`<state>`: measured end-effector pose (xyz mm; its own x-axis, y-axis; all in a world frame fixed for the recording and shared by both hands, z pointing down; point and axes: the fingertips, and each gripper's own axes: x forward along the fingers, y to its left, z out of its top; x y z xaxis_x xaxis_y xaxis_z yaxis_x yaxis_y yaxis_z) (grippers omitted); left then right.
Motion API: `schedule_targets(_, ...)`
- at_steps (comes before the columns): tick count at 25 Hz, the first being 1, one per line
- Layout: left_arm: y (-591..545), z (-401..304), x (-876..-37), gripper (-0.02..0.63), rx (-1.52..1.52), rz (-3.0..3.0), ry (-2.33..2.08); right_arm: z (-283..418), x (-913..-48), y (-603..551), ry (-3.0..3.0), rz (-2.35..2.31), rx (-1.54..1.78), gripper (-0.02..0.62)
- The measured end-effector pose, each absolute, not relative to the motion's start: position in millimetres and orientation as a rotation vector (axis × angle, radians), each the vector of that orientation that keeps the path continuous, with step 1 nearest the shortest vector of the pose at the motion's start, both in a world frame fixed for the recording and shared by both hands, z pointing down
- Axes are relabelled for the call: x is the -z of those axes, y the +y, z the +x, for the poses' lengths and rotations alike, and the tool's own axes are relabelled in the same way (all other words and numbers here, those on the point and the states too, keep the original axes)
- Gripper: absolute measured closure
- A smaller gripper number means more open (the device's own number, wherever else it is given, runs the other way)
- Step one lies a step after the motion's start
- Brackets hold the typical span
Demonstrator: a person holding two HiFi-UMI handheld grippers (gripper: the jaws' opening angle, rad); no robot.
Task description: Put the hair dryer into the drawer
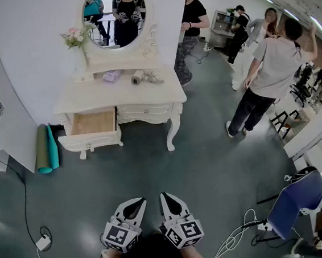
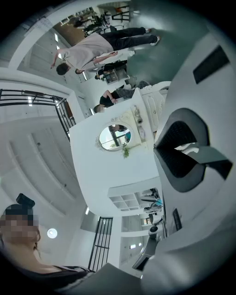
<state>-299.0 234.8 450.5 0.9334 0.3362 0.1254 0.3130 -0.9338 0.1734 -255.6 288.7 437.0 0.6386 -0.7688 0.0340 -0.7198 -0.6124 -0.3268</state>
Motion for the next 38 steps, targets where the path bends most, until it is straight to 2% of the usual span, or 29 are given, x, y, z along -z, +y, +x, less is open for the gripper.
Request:
schedule_targets(14,229.4,-292.1,-456.9,0.588,-0.232,2.933,0.464,-255.5,-425.1,290.1,1.195,-2.525,0.126,0.581)
schedule_targets(38,273.2,-270.3,-468.9,0.588,-0.251,2.952,0.421,-233.3,-447.8,341.6,1.229,-2.524,0.134,0.574)
